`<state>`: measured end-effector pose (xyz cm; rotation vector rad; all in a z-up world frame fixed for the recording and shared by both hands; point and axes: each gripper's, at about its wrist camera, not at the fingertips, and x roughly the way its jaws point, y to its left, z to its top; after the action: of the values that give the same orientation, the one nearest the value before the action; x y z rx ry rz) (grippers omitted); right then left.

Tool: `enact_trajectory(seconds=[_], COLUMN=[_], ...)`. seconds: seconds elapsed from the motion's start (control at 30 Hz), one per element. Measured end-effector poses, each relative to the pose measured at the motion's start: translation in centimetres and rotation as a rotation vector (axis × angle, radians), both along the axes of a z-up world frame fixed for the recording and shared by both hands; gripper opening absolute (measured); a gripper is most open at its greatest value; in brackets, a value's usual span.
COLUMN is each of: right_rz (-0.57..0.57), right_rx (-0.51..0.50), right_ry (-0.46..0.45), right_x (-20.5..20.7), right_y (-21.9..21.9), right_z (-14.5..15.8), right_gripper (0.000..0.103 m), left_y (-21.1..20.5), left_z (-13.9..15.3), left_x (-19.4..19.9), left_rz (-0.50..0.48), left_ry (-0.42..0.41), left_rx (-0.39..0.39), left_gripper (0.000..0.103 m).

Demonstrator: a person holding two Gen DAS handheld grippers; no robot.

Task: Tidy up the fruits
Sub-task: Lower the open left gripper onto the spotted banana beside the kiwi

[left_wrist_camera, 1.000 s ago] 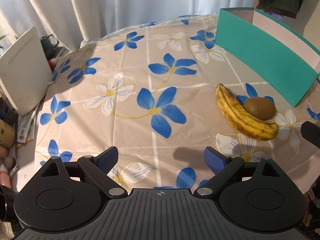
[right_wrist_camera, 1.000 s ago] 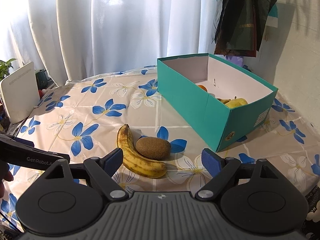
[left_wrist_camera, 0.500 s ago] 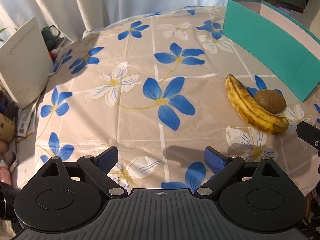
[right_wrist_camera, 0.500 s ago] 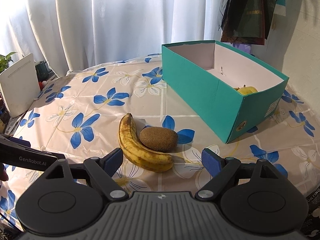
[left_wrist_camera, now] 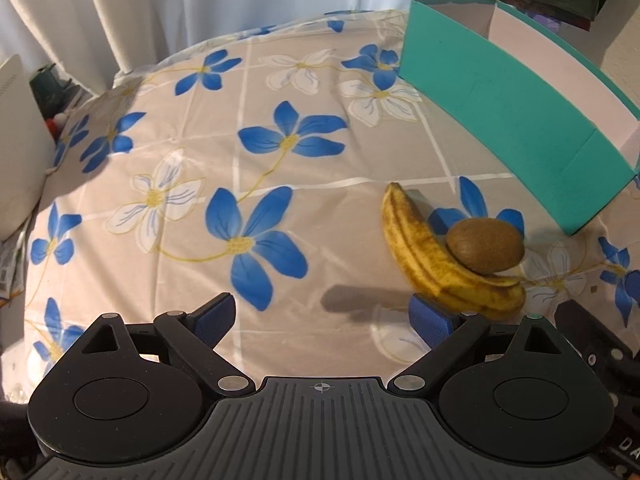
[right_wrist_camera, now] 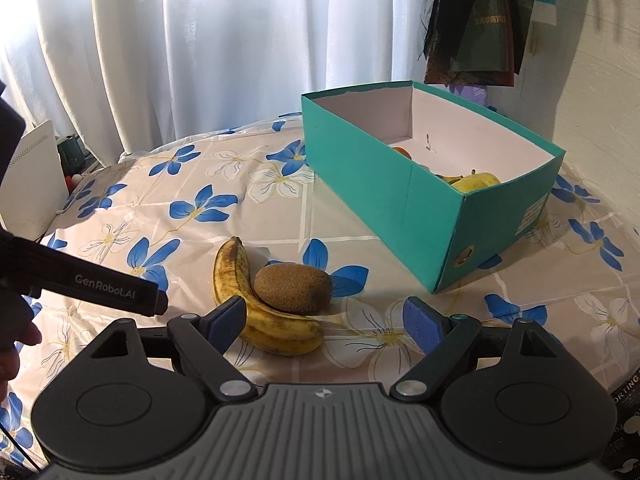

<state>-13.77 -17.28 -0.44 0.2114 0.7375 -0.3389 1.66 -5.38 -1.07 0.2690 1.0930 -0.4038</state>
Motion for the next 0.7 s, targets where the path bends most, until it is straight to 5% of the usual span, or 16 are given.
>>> enact_trajectory(seconds=[0.23, 0.7], right_rz=[-0.076, -0.168], right_rx=[0.010, 0.049], right_ry=[-0.018, -0.036], right_x=[-1.9, -4.6], right_y=[-2.4, -6.0], right_z=[0.0, -0.9], right_gripper=[0.086, 0.086], left_y=[-3.0, -5.2], left_z=[-1.7, -2.6], left_x=[1.8, 2.8], left_rz=[0.049, 0.118], left_ry=[0.133, 0.200], left_rx=[-0.009, -0.004], left_gripper=[0.096, 0.093])
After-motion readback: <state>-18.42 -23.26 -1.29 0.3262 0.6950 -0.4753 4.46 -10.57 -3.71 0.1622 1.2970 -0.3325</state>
